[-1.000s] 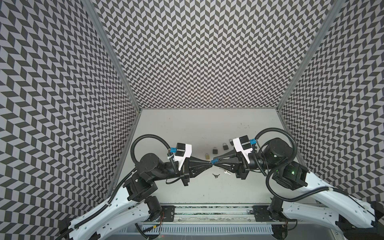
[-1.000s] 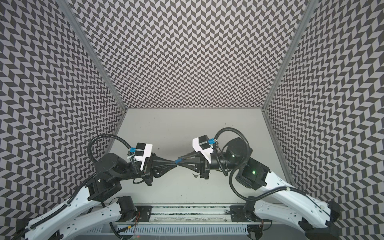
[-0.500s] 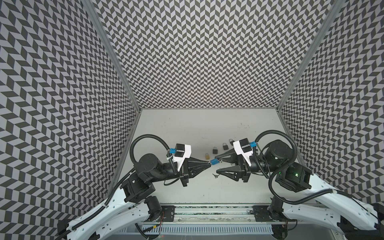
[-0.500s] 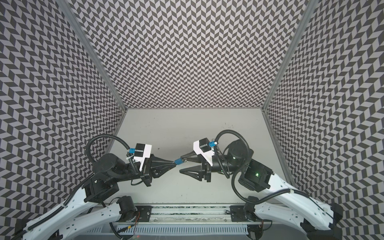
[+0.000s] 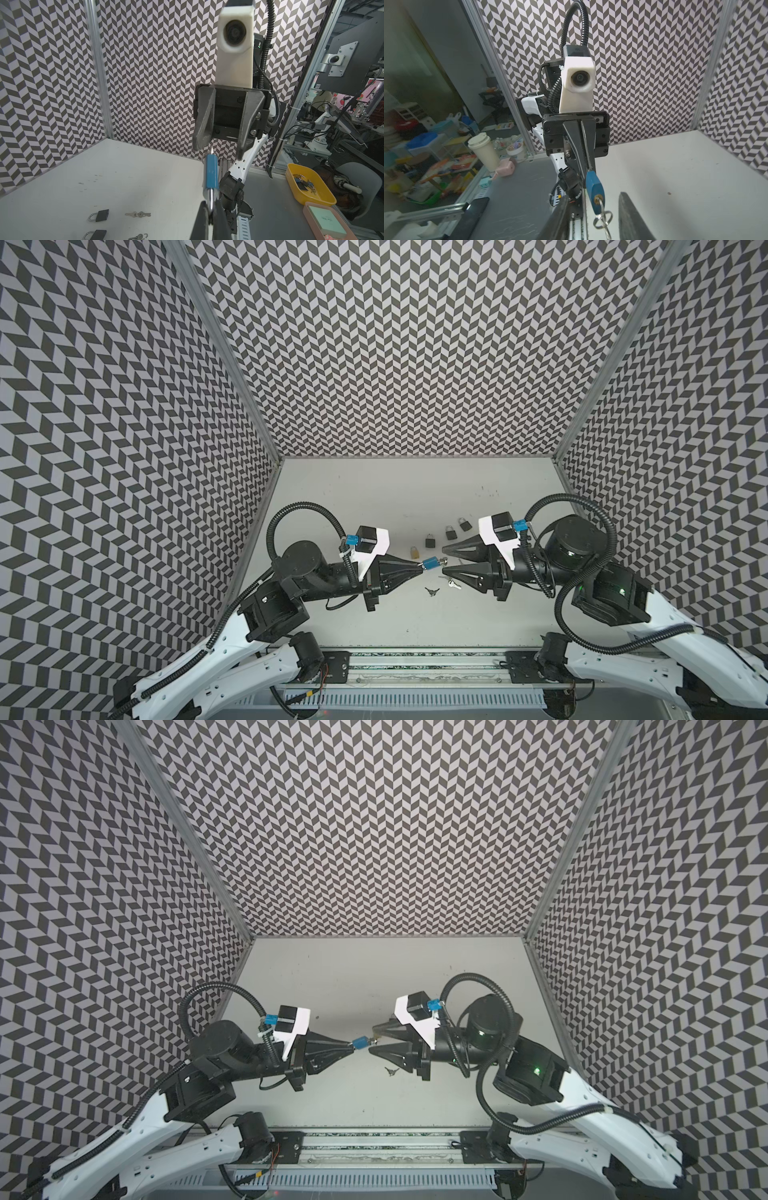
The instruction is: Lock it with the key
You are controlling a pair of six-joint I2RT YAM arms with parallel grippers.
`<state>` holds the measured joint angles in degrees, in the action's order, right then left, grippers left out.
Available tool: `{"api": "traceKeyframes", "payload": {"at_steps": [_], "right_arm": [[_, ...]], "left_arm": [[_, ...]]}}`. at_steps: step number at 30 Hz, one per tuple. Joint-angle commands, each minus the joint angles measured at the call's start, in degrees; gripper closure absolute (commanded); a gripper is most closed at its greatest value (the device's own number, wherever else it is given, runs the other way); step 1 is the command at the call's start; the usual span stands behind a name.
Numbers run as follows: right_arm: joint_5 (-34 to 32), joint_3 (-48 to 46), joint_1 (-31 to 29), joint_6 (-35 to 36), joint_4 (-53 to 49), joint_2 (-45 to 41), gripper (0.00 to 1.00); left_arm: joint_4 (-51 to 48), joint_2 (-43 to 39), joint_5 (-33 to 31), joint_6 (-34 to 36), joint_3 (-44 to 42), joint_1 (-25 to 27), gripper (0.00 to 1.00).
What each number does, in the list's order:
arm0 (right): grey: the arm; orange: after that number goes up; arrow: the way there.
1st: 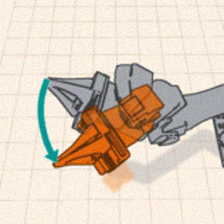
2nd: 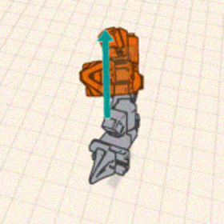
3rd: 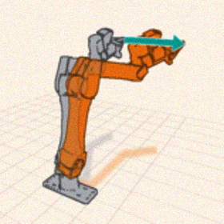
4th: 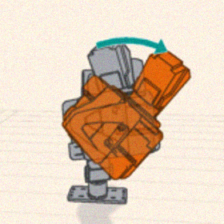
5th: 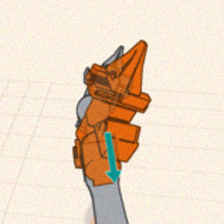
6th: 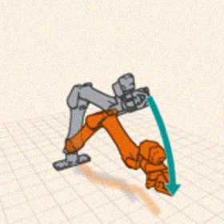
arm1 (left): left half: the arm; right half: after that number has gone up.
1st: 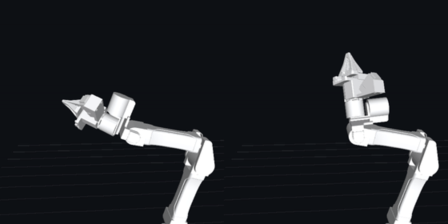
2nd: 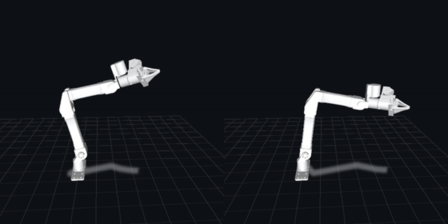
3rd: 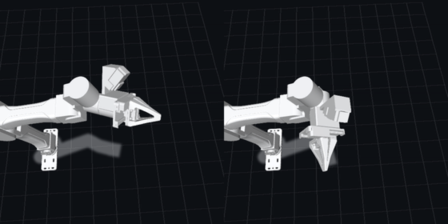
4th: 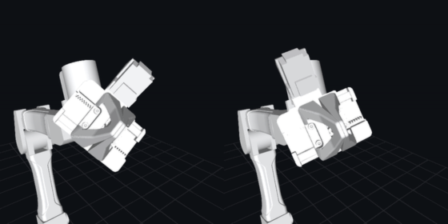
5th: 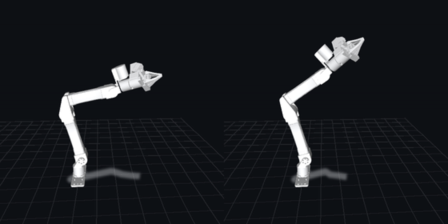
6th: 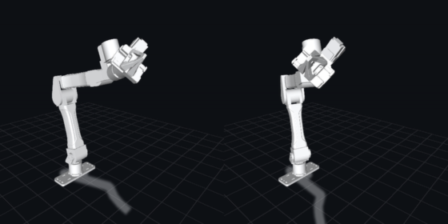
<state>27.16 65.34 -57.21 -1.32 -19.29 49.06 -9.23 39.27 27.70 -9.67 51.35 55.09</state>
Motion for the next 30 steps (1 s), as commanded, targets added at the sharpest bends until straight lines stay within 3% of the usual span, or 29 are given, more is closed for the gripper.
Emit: {"api": "traceKeyframes", "payload": {"at_steps": [1, 7, 13, 23, 30], "right_arm": [[-1.7, 1.4, -0.1, 0.8, 0.4, -0.2, 0.72], [-1.1, 1.2, -0.2, 0.6, 0.4, 0.2, 0.8], [0.3, 1.3, -0.2, 0.5, 0.6, 0.7, 1.0], [2.3, 0.1, -0.2, 0.9, 1.2, -0.1, 1.0], [-3.0, -1.7, 0.1, -0.6, 5.0, -5.0, 1.0]], "left_arm": [[-0.7, -0.5, 0.0, 1.2, 1.8, 0.1, 1.0], [-0.1, -0.5, 0.2, 1.0, 1.7, 0.0, 1.0], [0.2, -0.4, 0.4, 0.9, 1.6, 0.0, 1.0], [-0.3, -1.6, -2.5, 1.1, 1.5, 0.0, 1.0], [-0.9, -3.0, -4.1, 1.2, 1.3, 0.0, 1.0]]}}
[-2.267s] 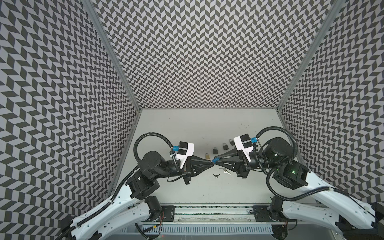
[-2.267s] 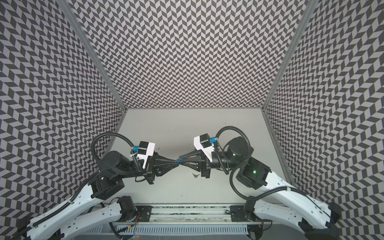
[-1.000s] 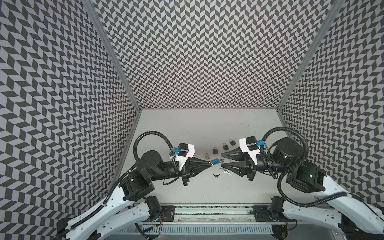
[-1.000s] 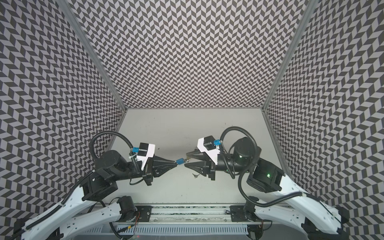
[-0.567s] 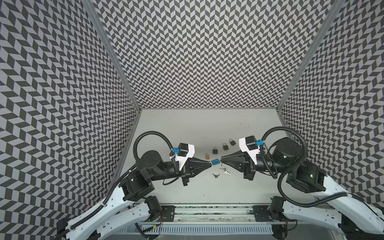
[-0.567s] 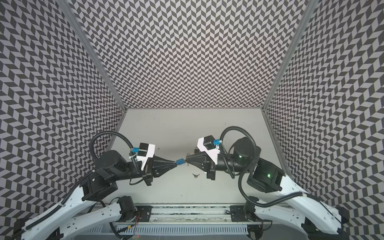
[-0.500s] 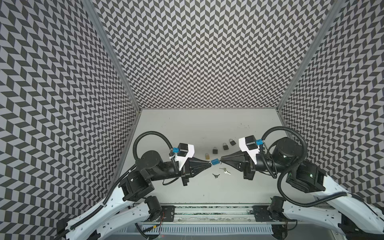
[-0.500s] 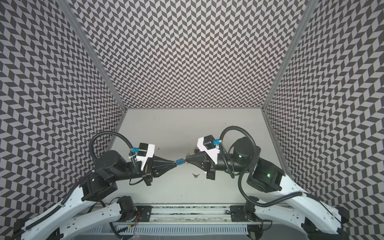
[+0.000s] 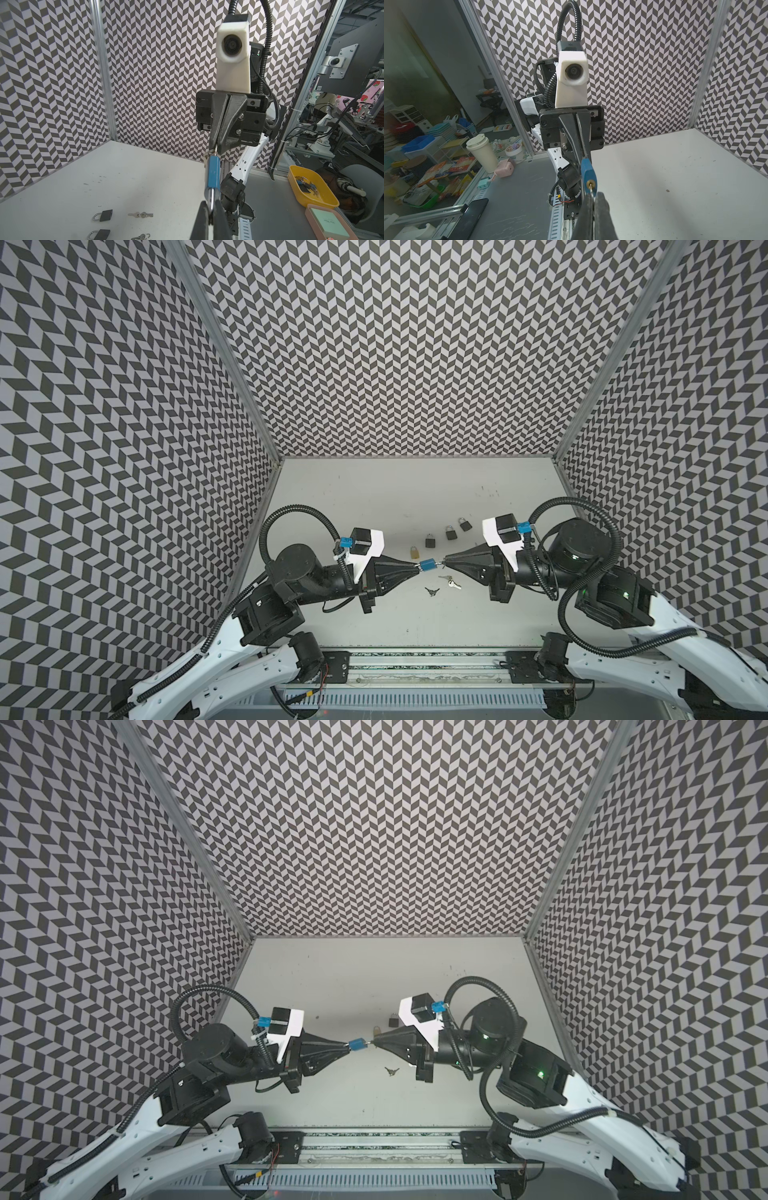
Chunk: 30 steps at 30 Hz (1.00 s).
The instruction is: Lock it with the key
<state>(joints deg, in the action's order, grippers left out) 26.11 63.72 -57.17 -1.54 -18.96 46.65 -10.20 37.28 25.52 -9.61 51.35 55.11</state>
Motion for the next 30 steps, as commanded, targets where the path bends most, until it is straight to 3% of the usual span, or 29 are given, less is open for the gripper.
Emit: {"api": "traceKeyframes", "payload": {"at_steps": [1, 5, 9, 12, 15, 19, 24, 30], "right_arm": [[-2.6, 0.0, 0.2, -0.5, 4.8, -3.0, 1.0], [-9.2, -1.1, 0.1, -1.9, 5.2, -3.5, 1.0], [-21.0, -7.2, 0.1, -7.8, 7.7, -3.7, 1.0], [-23.2, -14.1, 0.1, -14.1, 11.0, -2.8, 1.0], [-23.4, -20.2, -0.8, -21.0, 13.2, -0.6, 1.0], [-26.1, -27.5, -2.9, -29.6, 15.4, 1.7, 1.0], [-27.5, -36.6, -5.8, -38.5, 22.0, 6.0, 1.0], [-23.8, -38.4, -6.6, -40.8, 31.4, 17.1, 1.0]], "left_arm": [[0.0, -1.1, -2.0, 1.2, 1.2, 0.0, 1.0], [0.2, -1.8, -5.9, 0.3, 0.3, 0.0, 1.0], [-1.2, -3.4, -18.2, -3.4, -1.8, -0.1, 1.0], [-3.7, -3.2, -26.2, -7.6, -3.8, -0.8, 1.0], [-4.5, -2.9, -28.4, -12.2, -6.8, -2.8, 1.0], [-4.2, -4.1, -27.9, -18.6, -12.2, -7.9, 1.0], [-2.0, -4.4, -19.9, -22.0, -18.5, -16.7, 1.0], [-0.7, -3.3, -13.5, -23.9, -22.2, -23.7, 1.0]]}}
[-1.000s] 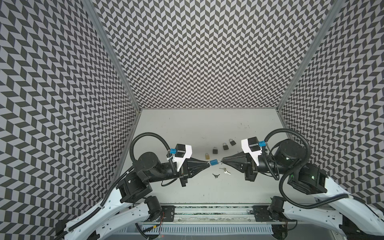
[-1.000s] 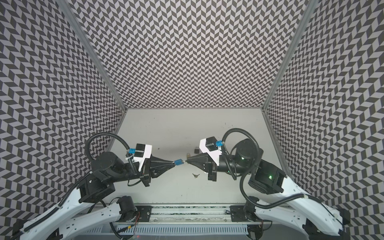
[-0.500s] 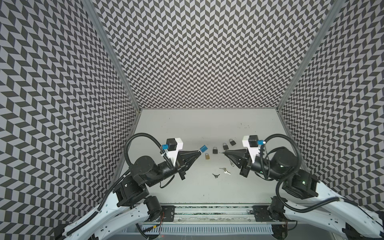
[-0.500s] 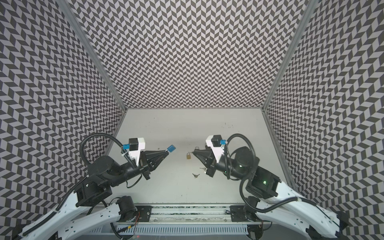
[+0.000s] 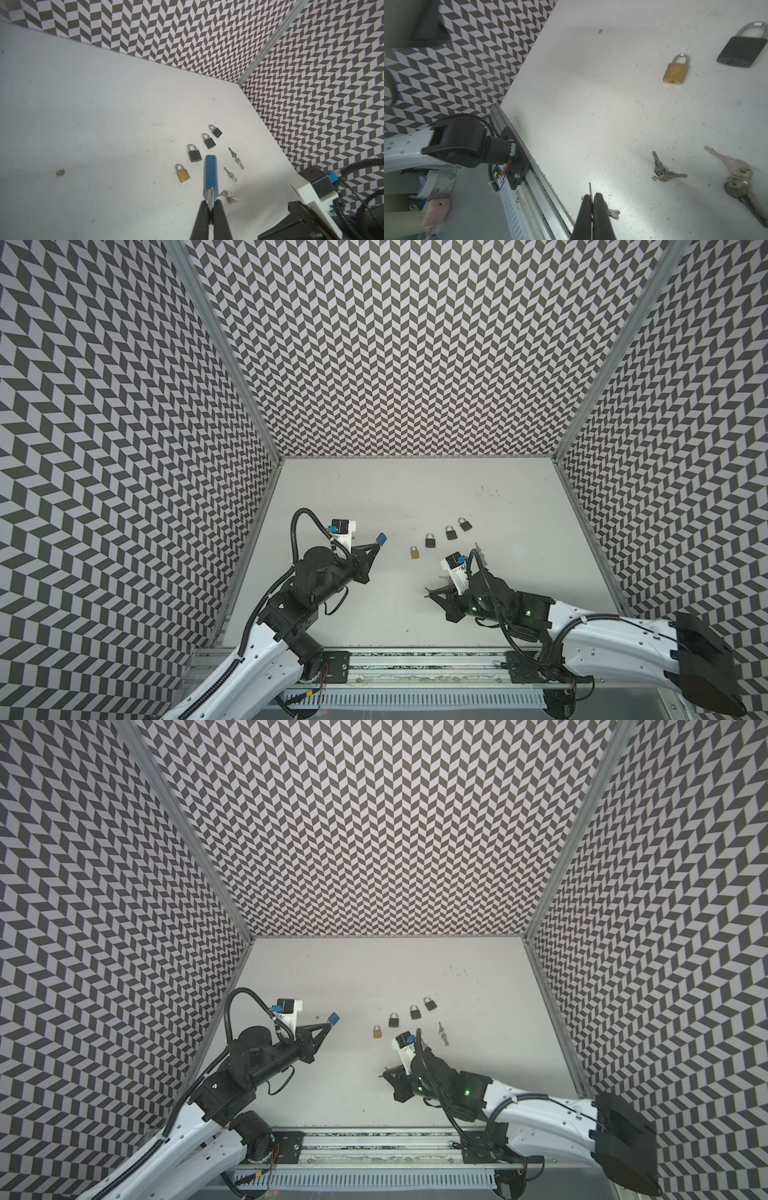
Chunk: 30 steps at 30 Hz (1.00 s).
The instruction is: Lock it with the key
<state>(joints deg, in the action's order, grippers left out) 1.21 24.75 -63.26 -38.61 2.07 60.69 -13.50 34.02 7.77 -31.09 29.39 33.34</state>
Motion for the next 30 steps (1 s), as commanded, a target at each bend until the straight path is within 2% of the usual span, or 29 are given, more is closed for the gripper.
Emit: {"api": "traceKeyframes", "payload": {"at_steps": [1, 5, 10, 30], "right_arm": [[1.9, 0.9, -0.5, -3.4, 11.5, 5.2, 1.0], [2.8, 2.4, -0.5, -2.7, 13.2, 11.6, 1.0], [3.1, 4.7, -0.4, -1.9, 13.6, 18.2, 1.0], [7.8, 6.3, 4.2, -0.7, 14.4, 27.5, 1.0]], "left_arm": [[2.6, 0.2, 5.0, -2.7, -0.4, -2.9, 1.0], [2.8, 0.5, 7.3, -3.5, -1.2, -5.2, 1.0], [3.0, 1.4, 8.9, -3.4, -1.6, -5.7, 1.0], [1.3, 2.2, 10.4, -1.9, -0.4, -5.8, 1.0]]}}
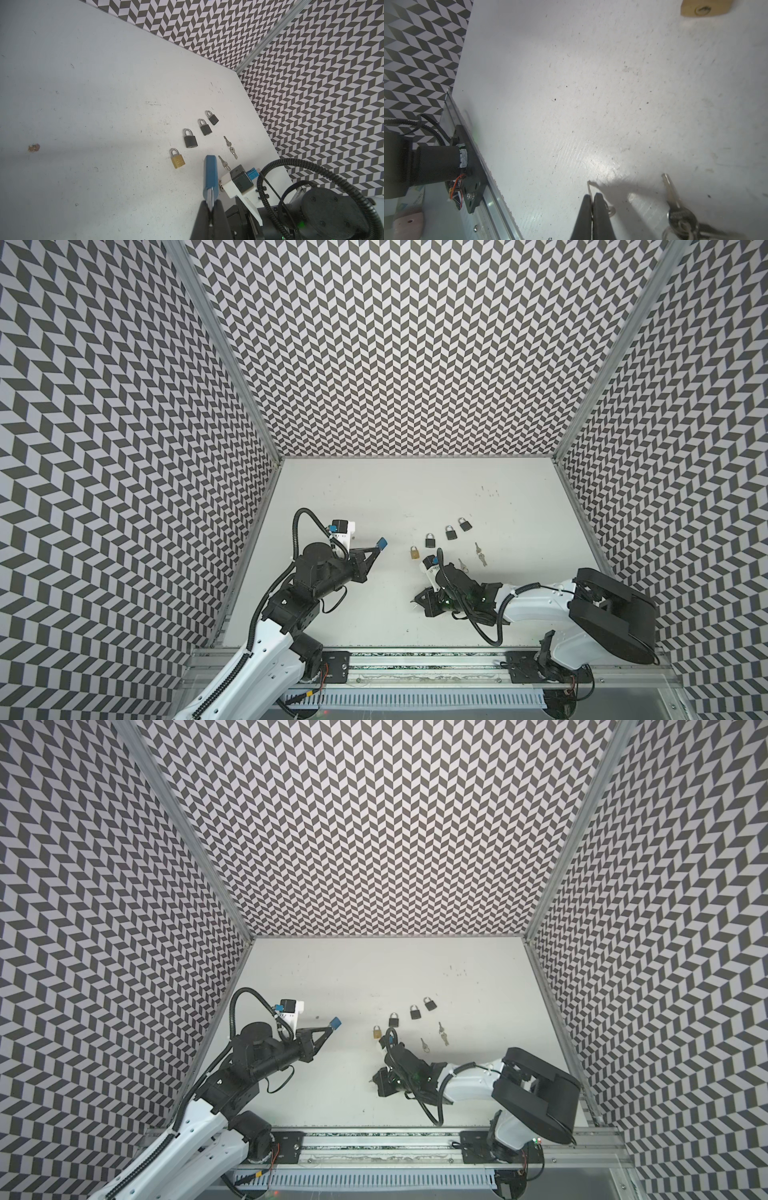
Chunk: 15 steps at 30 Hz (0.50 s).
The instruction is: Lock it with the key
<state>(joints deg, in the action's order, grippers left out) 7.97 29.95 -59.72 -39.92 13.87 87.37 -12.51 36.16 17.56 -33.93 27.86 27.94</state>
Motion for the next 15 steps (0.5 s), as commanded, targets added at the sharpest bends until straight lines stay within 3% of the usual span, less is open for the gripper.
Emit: {"api": "traceKeyframes", "payload": {"at_steps": [1, 4, 6, 11, 15], "right_arm": [[1.7, 1.1, 0.8, 0.8, 2.5, 1.0, 1.0], [2.4, 1.7, 0.9, 1.7, 1.8, 1.2, 0.98], [2.1, 1.8, 0.9, 2.4, 1.3, -0.3, 0.91], [-1.2, 2.3, 1.4, 6.9, -2.5, -9.5, 0.6], [-3.0, 3.7, 3.7, 12.7, -8.5, -20.0, 0.55]], "left_arm": [[0.1, 0.1, 0.6, 1.1, 1.2, -0.4, 1.0], [-0.6, 0.3, 0.6, 1.7, 1.8, -0.3, 1.0], [-1.1, 0.2, 0.7, 2.3, 2.4, -0.4, 1.0], [-4.9, -0.2, 0.5, 6.0, 6.0, -0.4, 1.0], [-11.2, 2.4, 3.2, 11.1, 12.7, -0.4, 1.0]]}}
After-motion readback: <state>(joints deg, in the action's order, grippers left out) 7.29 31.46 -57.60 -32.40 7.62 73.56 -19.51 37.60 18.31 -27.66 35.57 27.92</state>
